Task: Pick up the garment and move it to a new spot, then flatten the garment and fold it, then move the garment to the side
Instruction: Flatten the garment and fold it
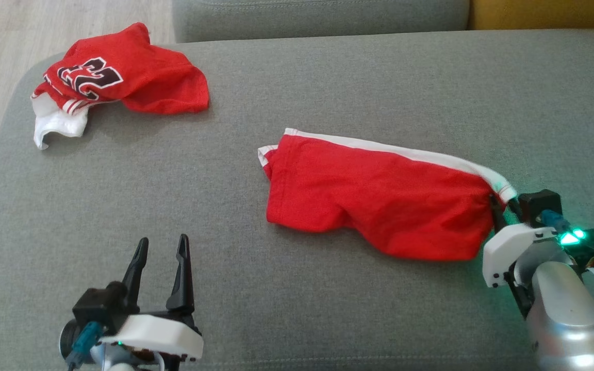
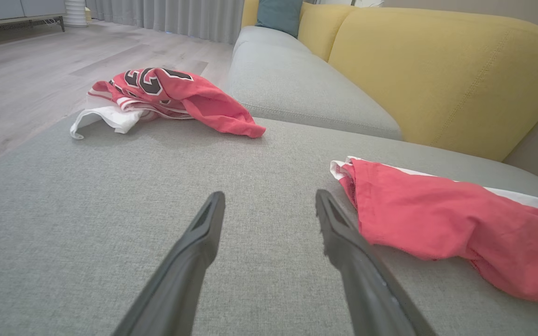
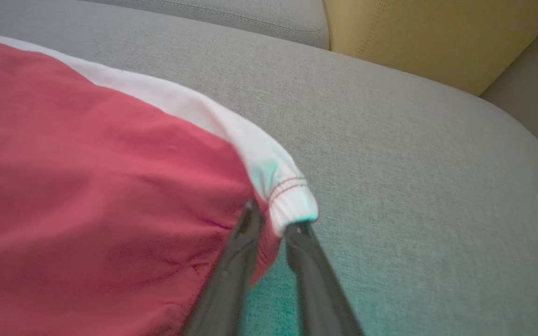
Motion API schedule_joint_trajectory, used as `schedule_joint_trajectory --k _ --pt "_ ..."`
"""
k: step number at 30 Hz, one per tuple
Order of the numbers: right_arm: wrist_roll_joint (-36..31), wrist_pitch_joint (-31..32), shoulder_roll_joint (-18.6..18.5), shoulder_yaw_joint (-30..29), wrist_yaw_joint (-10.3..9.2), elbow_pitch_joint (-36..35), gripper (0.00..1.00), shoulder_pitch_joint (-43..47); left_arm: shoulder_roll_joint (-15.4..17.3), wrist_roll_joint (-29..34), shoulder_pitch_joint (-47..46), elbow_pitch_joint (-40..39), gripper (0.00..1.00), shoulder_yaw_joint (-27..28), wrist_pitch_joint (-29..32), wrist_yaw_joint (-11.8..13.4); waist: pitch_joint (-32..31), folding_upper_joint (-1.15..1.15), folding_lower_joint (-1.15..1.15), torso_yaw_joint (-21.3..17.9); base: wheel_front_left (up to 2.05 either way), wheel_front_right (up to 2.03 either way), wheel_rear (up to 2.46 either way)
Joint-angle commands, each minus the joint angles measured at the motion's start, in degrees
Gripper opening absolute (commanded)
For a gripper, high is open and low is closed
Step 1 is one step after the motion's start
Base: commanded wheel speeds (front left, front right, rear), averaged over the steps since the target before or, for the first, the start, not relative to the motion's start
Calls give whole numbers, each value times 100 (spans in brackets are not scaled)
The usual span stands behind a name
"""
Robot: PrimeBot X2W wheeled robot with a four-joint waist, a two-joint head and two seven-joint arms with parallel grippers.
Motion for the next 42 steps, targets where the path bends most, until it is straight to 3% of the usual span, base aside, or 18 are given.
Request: schedule_joint_trajectory --k 1,9,13,19,26,33,38,39,42 --pt "-113 -37 28 -4 42 -151 100 -234 -12 28 -283 -163 100 164 -70 -16 -6 0 0 12 0 0 0" --pt "-222 -210 94 -372 42 -440 100 -292 -12 17 -241 -195 100 163 -70 6 -39 0 0 48 0 0 0" --pt "-127 -337 180 -191 42 -766 100 -337 -12 9 -225 -203 100 162 -70 11 -55 0 0 76 0 0 0" --pt "579 -227 294 1381 42 -1099 100 -403 -12 -22 -239 -185 100 95 -70 18 -96 0 0 218 0 0 0" --pt "1645 324 260 3218 42 -1516 100 -259 -12 -63 -214 -164 100 35 -70 50 -134 0 0 450 0 0 0" --pt "2003 1031 -207 3735 42 -1576 100 -234 -12 -73 -177 -169 100 12 -70 66 -145 0 0 549 0 0 0" --pt "1991 1378 -256 3759 42 -1457 100 -230 -12 -70 -149 -176 100 -2 -70 73 -158 0 0 559 0 0 0" --pt "2006 1440 -254 3769 42 -1425 92 -225 -12 -71 -141 -177 100 -3 -70 71 -161 0 0 556 0 0 0" --pt "2059 1570 -254 3807 42 -1307 42 -211 -12 -71 -126 -172 100 -21 -70 63 -168 0 0 549 0 0 0"
